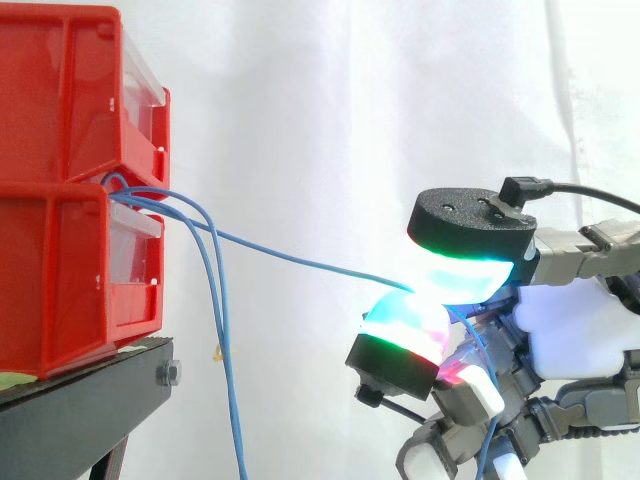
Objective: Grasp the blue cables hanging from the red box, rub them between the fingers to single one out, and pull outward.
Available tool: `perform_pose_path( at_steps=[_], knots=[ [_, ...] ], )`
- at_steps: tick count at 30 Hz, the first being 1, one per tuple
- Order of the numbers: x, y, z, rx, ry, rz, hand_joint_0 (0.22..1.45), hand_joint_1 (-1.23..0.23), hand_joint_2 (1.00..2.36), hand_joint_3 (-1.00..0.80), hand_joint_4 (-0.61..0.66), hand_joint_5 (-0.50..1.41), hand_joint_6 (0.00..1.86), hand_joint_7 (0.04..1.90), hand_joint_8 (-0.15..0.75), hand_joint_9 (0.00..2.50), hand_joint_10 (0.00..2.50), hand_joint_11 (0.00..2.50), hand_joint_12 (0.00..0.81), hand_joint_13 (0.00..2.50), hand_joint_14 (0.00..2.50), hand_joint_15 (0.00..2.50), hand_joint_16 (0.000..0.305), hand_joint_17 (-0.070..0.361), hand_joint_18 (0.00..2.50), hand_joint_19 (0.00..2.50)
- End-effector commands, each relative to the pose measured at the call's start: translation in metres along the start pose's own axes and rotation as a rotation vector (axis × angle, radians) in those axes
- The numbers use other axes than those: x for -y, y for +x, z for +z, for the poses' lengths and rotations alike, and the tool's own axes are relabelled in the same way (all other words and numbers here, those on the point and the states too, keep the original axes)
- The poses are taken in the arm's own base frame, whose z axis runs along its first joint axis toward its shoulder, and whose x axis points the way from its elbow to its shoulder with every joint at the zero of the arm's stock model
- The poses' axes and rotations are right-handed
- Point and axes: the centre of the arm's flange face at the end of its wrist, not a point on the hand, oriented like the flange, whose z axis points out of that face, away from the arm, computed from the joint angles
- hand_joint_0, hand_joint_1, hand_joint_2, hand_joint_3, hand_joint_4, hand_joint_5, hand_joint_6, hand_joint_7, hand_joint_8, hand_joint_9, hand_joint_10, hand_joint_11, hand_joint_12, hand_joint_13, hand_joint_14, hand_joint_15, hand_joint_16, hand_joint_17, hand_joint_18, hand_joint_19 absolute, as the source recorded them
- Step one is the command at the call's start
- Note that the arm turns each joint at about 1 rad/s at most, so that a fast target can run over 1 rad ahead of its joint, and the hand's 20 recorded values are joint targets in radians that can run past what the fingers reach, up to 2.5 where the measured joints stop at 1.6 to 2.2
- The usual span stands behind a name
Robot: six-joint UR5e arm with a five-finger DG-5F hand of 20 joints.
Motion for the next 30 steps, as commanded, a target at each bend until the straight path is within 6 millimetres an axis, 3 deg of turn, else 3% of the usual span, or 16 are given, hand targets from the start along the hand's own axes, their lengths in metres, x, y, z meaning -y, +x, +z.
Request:
perform_pose_path(
  at_steps=[1,30],
  knots=[
    [0.0,0.0007,-0.0001,-0.001,0.0,0.0,0.59,-0.84,1.0,0.03,0.1,-0.08,0.88,1.24,0.416,1.16,0.01,0.73,0.518,0.87,0.01,0.43,0.077,0.174,1.09,0.5],
    [0.0002,-0.0004,-0.0001,0.001,0.001,0.0,0.58,-0.83,1.01,0.01,0.1,-0.08,0.89,1.21,0.398,1.2,0.01,0.75,0.505,0.86,0.01,0.45,0.075,0.169,0.97,0.46]
  ],
)
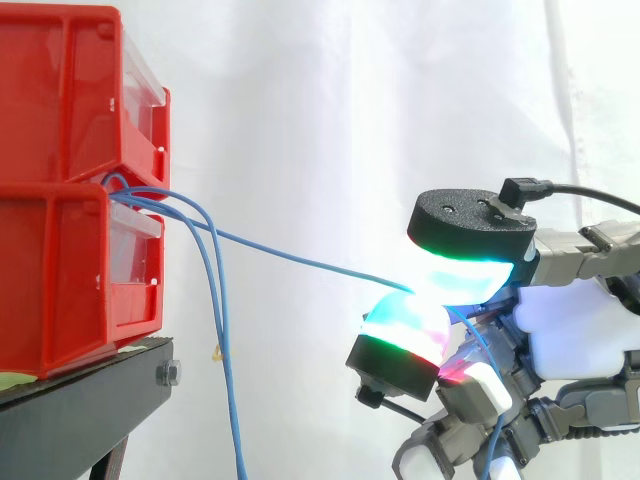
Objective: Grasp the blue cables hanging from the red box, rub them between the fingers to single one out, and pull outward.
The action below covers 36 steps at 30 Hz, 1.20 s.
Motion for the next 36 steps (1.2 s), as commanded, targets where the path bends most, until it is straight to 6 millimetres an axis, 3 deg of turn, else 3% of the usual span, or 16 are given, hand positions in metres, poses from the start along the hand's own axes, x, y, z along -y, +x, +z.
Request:
perform_pose_path(
  at_steps=[1,36],
  knots=[
    [0.0,0.0008,-0.0001,-0.001,0.0,0.0,0.58,-0.83,1.01,0.01,0.1,-0.08,0.89,1.2,0.395,1.19,0.01,0.75,0.505,0.86,0.01,0.45,0.075,0.17,0.97,0.46],
    [0.0,-0.0003,0.0,0.0,0.0,0.0,0.58,-0.83,1.0,0.0,0.1,-0.08,0.89,1.2,0.397,1.19,0.01,0.76,0.494,0.86,0.01,0.44,0.073,0.164,0.94,0.46]
  ],
)
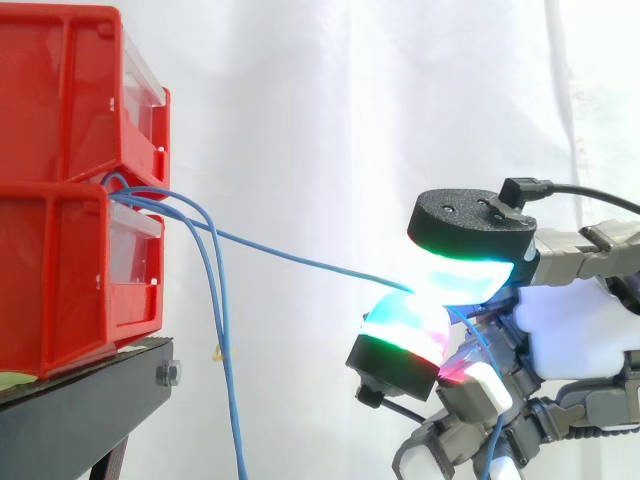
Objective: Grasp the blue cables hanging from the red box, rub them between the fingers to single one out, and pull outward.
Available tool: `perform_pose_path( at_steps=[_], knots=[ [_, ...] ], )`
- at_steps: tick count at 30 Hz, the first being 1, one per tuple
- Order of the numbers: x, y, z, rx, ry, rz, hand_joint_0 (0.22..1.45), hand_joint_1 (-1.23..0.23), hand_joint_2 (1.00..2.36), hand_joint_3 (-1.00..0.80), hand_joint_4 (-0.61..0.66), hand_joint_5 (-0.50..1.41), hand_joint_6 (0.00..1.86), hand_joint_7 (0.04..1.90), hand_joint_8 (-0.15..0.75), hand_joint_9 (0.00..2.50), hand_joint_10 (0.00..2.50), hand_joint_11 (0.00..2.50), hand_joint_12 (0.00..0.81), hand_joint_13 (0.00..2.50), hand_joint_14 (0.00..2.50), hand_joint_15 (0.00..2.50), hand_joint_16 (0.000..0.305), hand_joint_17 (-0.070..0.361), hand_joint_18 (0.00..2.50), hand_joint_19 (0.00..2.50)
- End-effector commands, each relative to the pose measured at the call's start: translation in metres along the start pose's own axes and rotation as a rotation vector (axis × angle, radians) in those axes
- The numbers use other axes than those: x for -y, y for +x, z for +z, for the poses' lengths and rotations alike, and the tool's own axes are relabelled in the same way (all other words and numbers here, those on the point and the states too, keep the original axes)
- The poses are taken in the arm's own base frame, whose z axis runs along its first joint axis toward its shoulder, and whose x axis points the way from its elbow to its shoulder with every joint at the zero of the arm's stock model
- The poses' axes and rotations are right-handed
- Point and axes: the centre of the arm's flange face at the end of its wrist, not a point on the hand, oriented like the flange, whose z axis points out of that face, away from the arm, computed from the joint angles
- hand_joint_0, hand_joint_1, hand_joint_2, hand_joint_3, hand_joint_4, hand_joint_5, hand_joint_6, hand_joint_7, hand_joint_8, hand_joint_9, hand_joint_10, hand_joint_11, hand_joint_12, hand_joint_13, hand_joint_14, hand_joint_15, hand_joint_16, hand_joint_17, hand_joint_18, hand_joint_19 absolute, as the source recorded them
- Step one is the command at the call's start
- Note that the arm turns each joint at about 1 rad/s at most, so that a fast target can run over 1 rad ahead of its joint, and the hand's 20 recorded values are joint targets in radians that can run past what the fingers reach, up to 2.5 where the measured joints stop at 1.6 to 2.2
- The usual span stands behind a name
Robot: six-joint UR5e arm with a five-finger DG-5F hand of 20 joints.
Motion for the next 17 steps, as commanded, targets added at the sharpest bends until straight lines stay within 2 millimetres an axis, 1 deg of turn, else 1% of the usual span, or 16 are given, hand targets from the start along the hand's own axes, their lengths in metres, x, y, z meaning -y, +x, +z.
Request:
perform_pose_path(
  at_steps=[1,17],
  knots=[
    [0.0,-0.0003,0.0,0.0,0.0,0.0,0.58,-0.83,1.0,0.01,0.1,-0.08,0.89,1.21,0.4,1.19,0.01,0.76,0.494,0.86,0.01,0.45,0.073,0.164,0.94,0.45],
    [0.0,0.0008,-0.0001,-0.001,0.0,0.0,0.58,-0.83,1.01,0.0,0.1,-0.08,0.89,1.21,0.396,1.19,0.01,0.75,0.489,0.86,0.01,0.44,0.07,0.158,0.91,0.45]
  ],
)
